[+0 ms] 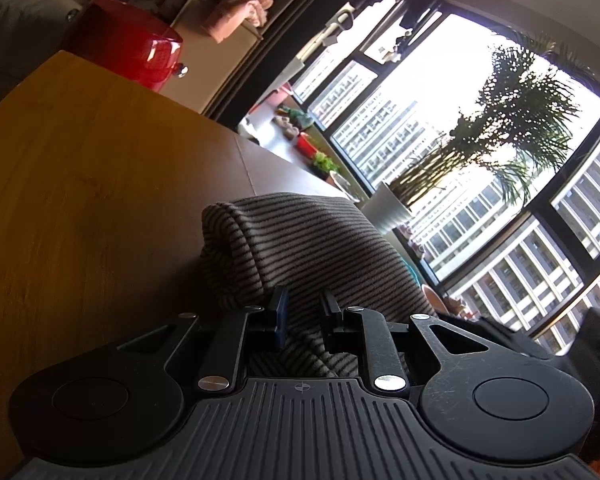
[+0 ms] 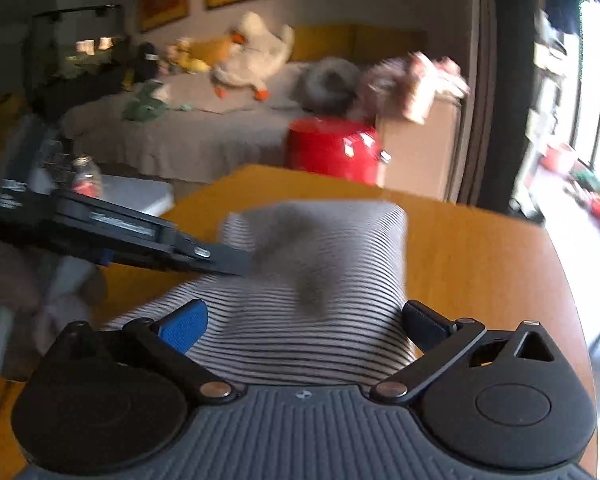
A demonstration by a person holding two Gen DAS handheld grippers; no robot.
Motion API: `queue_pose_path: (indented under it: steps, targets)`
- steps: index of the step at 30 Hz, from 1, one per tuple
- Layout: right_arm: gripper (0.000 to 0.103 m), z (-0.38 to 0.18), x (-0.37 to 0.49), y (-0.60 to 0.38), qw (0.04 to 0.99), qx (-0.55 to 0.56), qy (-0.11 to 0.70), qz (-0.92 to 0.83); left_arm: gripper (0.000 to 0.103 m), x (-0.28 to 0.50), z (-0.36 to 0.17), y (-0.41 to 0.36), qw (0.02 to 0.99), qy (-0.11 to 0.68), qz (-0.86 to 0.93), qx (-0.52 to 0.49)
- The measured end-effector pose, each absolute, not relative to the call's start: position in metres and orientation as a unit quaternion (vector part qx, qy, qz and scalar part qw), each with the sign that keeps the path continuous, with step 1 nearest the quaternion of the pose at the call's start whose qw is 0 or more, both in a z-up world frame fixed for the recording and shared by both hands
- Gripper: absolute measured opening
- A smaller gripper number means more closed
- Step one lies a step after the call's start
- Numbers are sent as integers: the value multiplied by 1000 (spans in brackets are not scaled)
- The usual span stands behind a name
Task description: Fold clothes
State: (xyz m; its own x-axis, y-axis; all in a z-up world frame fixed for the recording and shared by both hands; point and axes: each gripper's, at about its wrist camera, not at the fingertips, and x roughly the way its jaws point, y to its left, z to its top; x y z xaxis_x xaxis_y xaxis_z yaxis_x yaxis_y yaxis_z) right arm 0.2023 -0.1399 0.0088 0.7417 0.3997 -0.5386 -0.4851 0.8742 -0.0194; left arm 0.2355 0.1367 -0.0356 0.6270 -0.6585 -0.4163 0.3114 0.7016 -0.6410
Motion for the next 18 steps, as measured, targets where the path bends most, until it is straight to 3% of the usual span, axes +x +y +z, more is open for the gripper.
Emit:
queue_pose_path:
  steps: [3,14,18]
  targets:
    - [103,-4,201,-131,932,-122,264,218,19,235,-36,136,861,328,-282,-267]
    - [103,-7,199,-129,934,-120,263,209,20,232,-32,136,862,329,-276,-270]
    - [103,-7,200,-130,934,-119,263,209,36,224,-19,139,870,320,-263,-266]
